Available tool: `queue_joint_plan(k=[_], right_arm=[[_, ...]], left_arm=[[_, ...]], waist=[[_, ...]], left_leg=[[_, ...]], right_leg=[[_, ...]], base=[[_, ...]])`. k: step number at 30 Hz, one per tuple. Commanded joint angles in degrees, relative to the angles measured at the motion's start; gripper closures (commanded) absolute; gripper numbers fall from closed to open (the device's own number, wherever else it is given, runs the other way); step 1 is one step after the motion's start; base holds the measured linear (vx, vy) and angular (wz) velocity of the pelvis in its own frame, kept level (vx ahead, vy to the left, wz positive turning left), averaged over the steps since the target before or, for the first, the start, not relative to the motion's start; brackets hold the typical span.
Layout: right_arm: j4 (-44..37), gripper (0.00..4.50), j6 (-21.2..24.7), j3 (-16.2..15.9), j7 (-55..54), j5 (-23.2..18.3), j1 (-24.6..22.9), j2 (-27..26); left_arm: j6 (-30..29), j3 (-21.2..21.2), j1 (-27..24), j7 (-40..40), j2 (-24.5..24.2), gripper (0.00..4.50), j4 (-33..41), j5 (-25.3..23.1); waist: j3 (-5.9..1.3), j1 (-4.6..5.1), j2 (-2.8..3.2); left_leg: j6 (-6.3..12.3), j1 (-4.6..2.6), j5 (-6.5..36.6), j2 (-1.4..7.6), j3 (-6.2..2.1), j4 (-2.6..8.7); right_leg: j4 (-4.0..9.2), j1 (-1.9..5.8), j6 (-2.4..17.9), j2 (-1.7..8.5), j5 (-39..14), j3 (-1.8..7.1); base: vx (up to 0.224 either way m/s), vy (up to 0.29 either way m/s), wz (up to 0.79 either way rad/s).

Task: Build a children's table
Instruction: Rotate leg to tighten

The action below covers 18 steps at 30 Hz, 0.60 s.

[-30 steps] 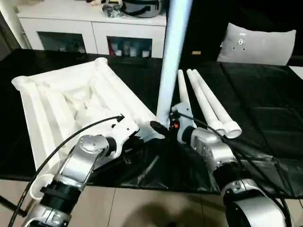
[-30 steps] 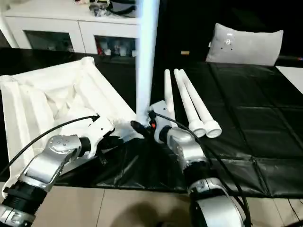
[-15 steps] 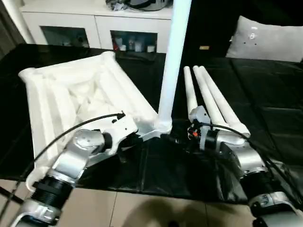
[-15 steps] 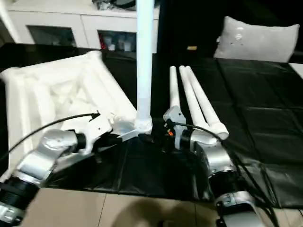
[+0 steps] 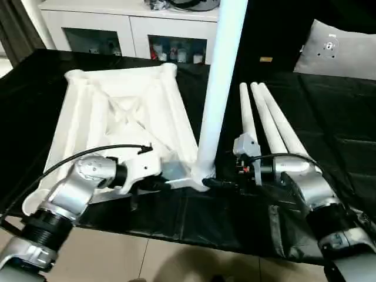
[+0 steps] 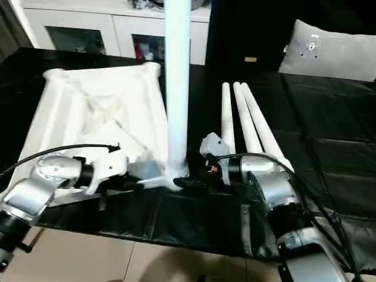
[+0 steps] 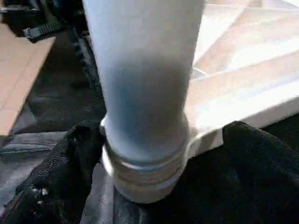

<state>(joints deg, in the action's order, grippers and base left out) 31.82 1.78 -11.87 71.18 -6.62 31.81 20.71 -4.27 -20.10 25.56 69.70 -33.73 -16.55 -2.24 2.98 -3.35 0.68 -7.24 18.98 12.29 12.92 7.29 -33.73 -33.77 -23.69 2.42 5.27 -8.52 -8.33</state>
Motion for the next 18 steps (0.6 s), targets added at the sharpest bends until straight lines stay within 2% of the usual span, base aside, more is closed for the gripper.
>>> queue_joint_plan(k=[1, 6, 15, 18], right_arm=[[0.44, 0.41, -0.26, -0.9, 1.07, -0.17, 0.94, 0.23], [0.49, 0.84, 1.7, -1.55, 3.83, -1.43, 0.94, -0.42], [1.26, 1.66, 3.68, -1.85, 5.6, -2.15, 0.52, -1.33], [1.16, 1.74, 4.2, -1.9, 5.62, -2.46, -0.08, -1.74]], left_arm=[[1.19, -3.08, -0.02, 2.4, -0.85, 4.5, -0.69, -1.3], [2.43, -3.71, 0.24, 4.55, -1.19, 4.5, -1.13, -0.89], [3.46, -3.94, 0.53, 6.4, -1.35, 4.5, -1.94, -0.84], [3.33, -4.02, 0.38, 6.91, -1.4, 4.5, -1.93, -0.52]], waist=[[-3.94, -0.08, 0.1], [-3.97, -0.19, -0.09], [-4.11, -0.36, 0.3], [-4.08, -0.34, 0.35]], left_leg=[[4.58, 1.05, 7.49, 0.02, 1.69, 3.69], [4.38, 1.14, 7.19, 0.0, 1.71, 3.63], [3.91, 1.13, 6.93, -0.05, 1.67, 3.56], [3.68, 1.13, 7.33, -0.02, 1.64, 3.61]], right_leg=[[3.34, 4.31, 10.65, 2.69, -15.08, 3.56], [3.24, 4.3, 10.32, 2.6, -15.4, 3.59], [3.18, 4.33, 10.24, 2.58, -15.05, 3.55], [3.22, 4.35, 10.2, 2.56, -15.42, 3.5]], base=[[0.0, 0.0, 0.0], [0.0, 0.0, 0.0], [0.0, 0.0, 0.0], [0.0, 0.0, 0.0]])
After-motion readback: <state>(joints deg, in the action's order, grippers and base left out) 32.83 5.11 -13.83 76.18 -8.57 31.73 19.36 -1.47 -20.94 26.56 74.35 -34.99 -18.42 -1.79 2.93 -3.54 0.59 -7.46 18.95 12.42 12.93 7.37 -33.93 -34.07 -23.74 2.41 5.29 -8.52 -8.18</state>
